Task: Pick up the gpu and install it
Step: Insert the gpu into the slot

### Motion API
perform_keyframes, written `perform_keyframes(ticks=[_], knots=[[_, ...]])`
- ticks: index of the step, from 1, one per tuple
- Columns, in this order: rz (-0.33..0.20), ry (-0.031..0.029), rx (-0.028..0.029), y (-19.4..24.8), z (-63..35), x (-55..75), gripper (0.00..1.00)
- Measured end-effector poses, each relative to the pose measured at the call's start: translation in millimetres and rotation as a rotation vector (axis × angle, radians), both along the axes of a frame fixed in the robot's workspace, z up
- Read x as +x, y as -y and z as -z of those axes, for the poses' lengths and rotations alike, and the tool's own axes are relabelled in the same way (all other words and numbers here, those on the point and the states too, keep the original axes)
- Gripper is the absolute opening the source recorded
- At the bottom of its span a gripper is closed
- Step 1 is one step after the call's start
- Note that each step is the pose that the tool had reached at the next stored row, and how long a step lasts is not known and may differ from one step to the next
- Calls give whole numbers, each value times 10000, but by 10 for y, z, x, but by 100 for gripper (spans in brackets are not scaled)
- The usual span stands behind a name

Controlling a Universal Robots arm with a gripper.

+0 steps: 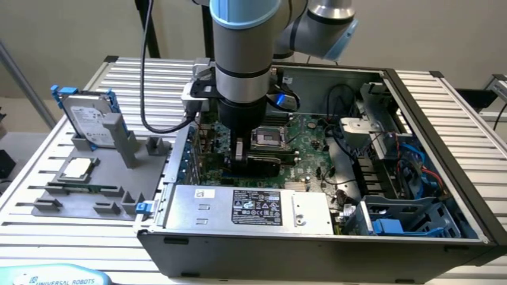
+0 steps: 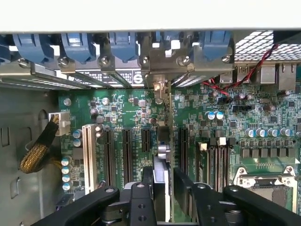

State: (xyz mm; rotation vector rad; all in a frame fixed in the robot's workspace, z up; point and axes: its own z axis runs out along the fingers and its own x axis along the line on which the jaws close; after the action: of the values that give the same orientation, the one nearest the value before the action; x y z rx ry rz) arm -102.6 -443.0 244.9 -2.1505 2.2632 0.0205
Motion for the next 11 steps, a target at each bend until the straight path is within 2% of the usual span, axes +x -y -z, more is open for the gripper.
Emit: perform_keyframes(ticks=[3,11], knots=[[-2,0,0,0,-70,1,33],[-11,0,0,0,-434,5,33]])
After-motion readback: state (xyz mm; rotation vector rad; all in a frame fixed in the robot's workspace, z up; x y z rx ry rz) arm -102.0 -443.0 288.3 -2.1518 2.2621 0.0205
